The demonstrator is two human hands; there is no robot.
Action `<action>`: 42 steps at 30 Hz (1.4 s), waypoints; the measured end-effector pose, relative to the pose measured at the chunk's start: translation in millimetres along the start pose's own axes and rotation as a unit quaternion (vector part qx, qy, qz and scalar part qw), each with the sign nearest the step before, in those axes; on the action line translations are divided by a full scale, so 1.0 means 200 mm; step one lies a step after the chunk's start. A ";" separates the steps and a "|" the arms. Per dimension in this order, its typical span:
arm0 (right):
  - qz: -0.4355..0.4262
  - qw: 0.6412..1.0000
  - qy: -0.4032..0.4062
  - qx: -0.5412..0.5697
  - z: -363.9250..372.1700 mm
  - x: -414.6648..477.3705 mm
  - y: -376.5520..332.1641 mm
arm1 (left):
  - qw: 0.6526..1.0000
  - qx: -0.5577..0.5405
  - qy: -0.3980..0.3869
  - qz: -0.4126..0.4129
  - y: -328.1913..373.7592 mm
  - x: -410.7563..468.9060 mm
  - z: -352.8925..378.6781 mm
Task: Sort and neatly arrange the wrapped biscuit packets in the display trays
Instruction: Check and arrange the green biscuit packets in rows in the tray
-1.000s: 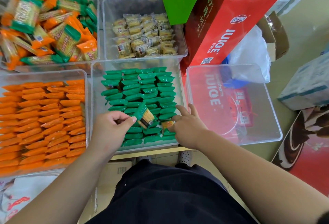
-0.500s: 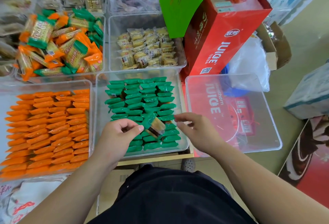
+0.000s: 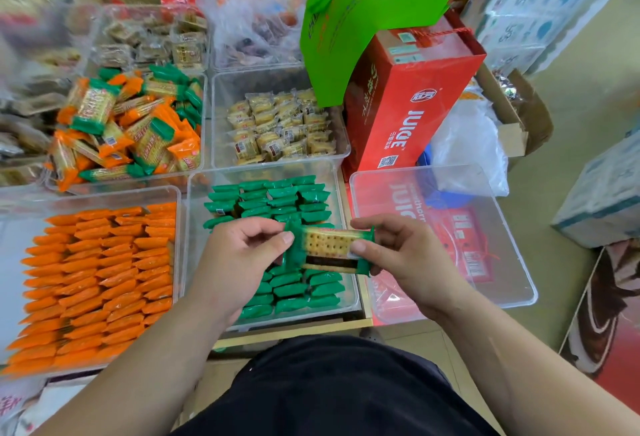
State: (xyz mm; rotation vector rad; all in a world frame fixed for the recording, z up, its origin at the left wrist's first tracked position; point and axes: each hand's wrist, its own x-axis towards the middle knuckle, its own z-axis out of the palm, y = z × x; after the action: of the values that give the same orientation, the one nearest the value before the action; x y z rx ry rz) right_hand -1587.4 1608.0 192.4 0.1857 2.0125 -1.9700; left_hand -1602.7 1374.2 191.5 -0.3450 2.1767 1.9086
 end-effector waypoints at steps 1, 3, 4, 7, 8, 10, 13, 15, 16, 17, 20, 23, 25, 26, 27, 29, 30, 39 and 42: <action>0.000 0.999 0.003 0.040 -0.01 0.00 0.00 | 1.000 -0.026 0.004 -0.012 0.00 0.00 0.00; 0.003 0.991 -0.005 0.133 -0.02 -0.01 0.01 | 0.990 -0.127 -0.001 -0.059 0.02 0.00 0.00; 0.007 0.986 -0.005 0.166 -0.03 -0.01 0.02 | 0.978 -0.188 -0.010 -0.089 0.02 -0.01 0.00; 0.016 0.981 -0.004 0.191 -0.03 -0.02 0.01 | 0.945 -0.295 -0.043 -0.132 0.00 -0.01 0.00; 0.016 0.982 -0.011 0.189 -0.02 -0.02 0.00 | 0.942 -0.301 -0.048 -0.139 -0.01 -0.02 0.00; 0.013 0.982 -0.028 0.185 -0.02 -0.03 -0.03 | 0.936 -0.314 -0.047 -0.151 -0.04 -0.02 0.00; 0.019 0.975 -0.049 0.217 0.00 -0.03 -0.07 | 0.927 -0.338 -0.039 -0.156 -0.06 -0.03 0.01; 0.039 0.966 -0.028 0.256 0.00 -0.03 -0.07 | 0.928 -0.345 -0.045 -0.133 -0.05 -0.05 0.01; 0.048 0.961 -0.015 0.271 0.00 -0.03 -0.06 | 0.931 -0.343 -0.050 -0.115 -0.03 -0.06 0.02; 0.057 0.958 -0.007 0.281 0.00 -0.03 -0.05 | 0.937 -0.333 -0.054 -0.095 -0.02 -0.07 0.02; 0.077 0.953 -0.010 0.293 0.01 -0.02 -0.03 | 0.965 -0.253 -0.050 -0.041 0.02 -0.10 0.01; 0.098 0.937 -0.007 0.335 0.01 -0.01 -0.02 | 0.983 -0.176 -0.062 -0.006 0.03 -0.10 -0.01; 0.103 0.931 -0.014 0.351 -0.01 -0.02 -0.02 | 0.994 -0.096 -0.044 0.018 0.04 -0.11 -0.02; 0.104 0.936 -0.018 0.337 -0.02 -0.02 -0.02 | 0.997 -0.064 -0.027 0.025 0.04 -0.11 -0.01; 0.105 0.946 -0.020 0.307 -0.01 -0.03 -0.02 | 0.999 -0.034 -0.004 0.032 0.04 -0.11 -0.01; 0.110 0.972 -0.008 0.209 0.01 -0.04 -0.02 | 0.999 0.013 0.027 0.037 0.04 -0.12 0.00; 0.114 0.981 0.003 0.160 0.01 -0.04 -0.02 | 0.999 0.019 0.034 0.026 0.03 -0.11 0.00; 0.153 0.967 0.035 0.203 0.06 -0.03 -0.03 | 0.976 -0.180 -0.014 -0.120 0.03 -0.10 -0.03; 0.117 0.975 0.053 0.181 0.07 -0.04 -0.07 | 0.978 -0.164 -0.013 -0.131 0.00 -0.08 -0.04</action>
State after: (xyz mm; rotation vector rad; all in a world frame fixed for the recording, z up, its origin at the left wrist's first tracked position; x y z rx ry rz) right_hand -1582.5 1595.2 207.4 0.5932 1.5840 -2.1886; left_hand -1587.6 1367.3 197.9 -0.6262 1.6956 2.0963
